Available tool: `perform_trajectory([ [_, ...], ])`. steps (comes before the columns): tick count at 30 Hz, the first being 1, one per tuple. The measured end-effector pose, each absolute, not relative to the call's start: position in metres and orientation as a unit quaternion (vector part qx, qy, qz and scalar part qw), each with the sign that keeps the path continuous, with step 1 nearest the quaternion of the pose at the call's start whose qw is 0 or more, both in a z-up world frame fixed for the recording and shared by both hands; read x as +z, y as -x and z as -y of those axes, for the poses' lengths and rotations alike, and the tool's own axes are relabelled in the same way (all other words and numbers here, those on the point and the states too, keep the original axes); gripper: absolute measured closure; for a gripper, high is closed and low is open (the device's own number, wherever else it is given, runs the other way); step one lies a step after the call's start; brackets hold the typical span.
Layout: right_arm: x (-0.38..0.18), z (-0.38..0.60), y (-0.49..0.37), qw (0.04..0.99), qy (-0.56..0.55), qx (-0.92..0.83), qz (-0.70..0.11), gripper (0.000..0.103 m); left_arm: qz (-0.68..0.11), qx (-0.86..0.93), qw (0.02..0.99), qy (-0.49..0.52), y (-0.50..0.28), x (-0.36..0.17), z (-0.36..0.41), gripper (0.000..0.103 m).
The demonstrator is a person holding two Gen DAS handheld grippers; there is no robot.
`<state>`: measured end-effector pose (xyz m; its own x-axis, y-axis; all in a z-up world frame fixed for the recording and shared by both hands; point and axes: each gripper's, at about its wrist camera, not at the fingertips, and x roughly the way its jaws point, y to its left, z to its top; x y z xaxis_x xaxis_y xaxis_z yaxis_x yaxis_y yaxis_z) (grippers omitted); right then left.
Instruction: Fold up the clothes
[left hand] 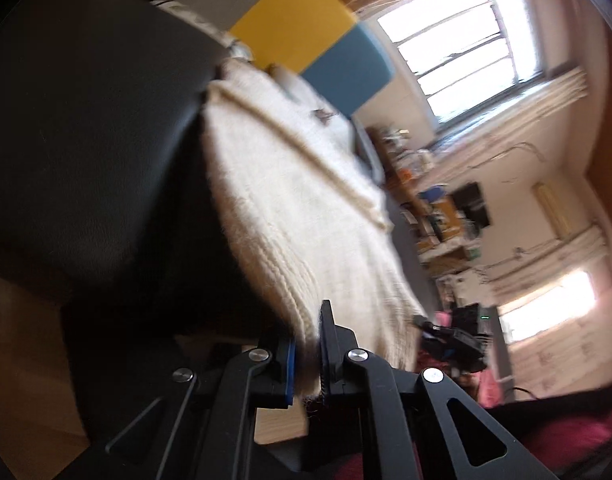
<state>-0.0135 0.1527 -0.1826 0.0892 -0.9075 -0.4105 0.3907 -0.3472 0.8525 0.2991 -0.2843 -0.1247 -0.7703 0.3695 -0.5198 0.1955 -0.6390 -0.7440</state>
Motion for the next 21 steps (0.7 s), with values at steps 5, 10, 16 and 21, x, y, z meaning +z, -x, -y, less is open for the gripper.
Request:
perform_trajectory([
  [5,-0.169,-0.157,0.025,0.521,-0.5,-0.626,0.294,0.092,0.429,0.847,0.073,0.305,-0.284,-0.104,0.291,0.094],
  [10,-0.148,-0.137,0.053,0.523,-0.47,-0.638,0.315,0.092,0.424,0.861,0.096,0.264,-0.24,-0.072,0.306,0.093],
  [16,-0.125,-0.099,0.118,0.524,-0.445,-0.656,0.312,0.092,0.406,0.879,0.109,0.225,-0.18,-0.039,0.343,0.093],
  [21,-0.118,-0.066,0.195,0.504,-0.442,-0.673,0.311,0.092,0.392,0.888,0.088,0.222,-0.099,-0.031,0.382,0.092],
])
